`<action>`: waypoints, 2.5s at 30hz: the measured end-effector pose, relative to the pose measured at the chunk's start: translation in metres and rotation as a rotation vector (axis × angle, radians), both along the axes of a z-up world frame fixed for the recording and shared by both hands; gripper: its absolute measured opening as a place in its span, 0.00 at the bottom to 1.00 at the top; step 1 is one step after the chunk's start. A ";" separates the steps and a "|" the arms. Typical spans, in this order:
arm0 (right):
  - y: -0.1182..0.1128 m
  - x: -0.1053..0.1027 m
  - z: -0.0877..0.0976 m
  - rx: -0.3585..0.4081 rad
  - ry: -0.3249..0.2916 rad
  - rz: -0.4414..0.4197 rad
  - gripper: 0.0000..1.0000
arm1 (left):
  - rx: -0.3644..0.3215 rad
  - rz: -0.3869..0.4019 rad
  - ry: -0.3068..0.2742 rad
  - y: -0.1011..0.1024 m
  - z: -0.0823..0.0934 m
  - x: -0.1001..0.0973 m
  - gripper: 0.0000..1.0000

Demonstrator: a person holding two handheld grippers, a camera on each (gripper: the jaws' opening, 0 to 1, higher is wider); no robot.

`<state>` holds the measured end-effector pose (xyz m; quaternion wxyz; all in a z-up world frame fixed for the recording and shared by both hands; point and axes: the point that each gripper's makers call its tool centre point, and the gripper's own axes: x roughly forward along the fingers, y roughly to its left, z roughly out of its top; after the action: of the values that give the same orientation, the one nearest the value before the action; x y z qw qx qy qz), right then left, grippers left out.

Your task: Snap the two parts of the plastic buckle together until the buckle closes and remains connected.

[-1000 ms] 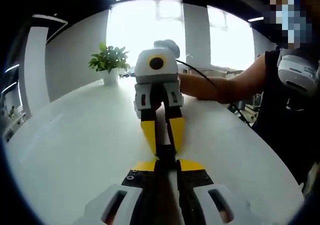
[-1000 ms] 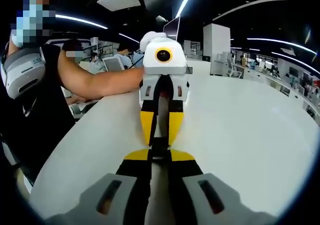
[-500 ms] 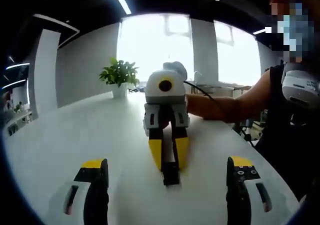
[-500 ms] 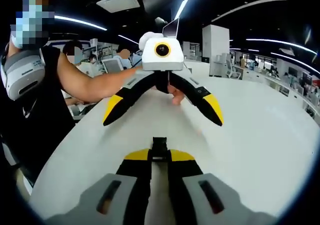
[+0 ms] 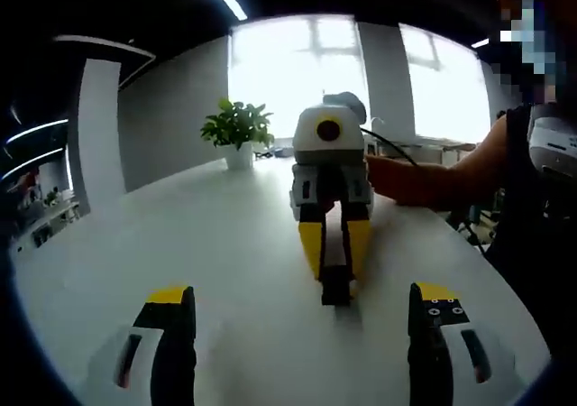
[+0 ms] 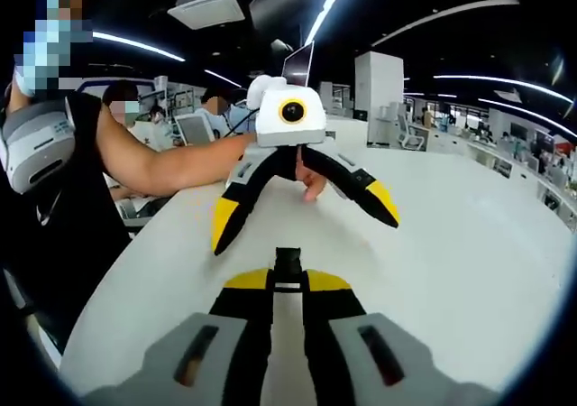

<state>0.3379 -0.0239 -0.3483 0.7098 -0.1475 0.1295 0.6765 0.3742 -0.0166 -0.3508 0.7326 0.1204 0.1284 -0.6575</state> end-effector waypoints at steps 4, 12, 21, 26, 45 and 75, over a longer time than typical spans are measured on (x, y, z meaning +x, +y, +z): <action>0.001 0.003 0.003 0.011 -0.012 -0.014 0.09 | -0.081 0.046 0.041 0.001 0.016 0.008 1.00; 0.001 0.012 0.008 0.023 -0.056 -0.064 0.10 | -0.080 0.156 0.030 0.009 0.021 0.028 1.00; -0.002 0.026 0.009 0.023 -0.091 -0.122 0.10 | -0.033 0.255 -0.025 0.016 0.025 0.046 1.00; -0.002 0.034 0.007 0.015 -0.111 -0.155 0.10 | -0.017 0.275 -0.045 0.016 0.025 0.051 1.00; -0.017 0.071 0.014 0.025 -0.166 -0.366 0.09 | 0.042 0.416 -0.065 0.027 0.025 0.067 1.00; -0.041 0.113 0.021 0.029 -0.205 -0.591 0.10 | 0.016 0.526 -0.069 0.031 0.033 0.078 0.96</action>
<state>0.4504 -0.0651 -0.3272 0.8871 -0.1608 0.0851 0.4241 0.4526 0.0141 -0.3182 0.8812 0.1109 0.1355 -0.4390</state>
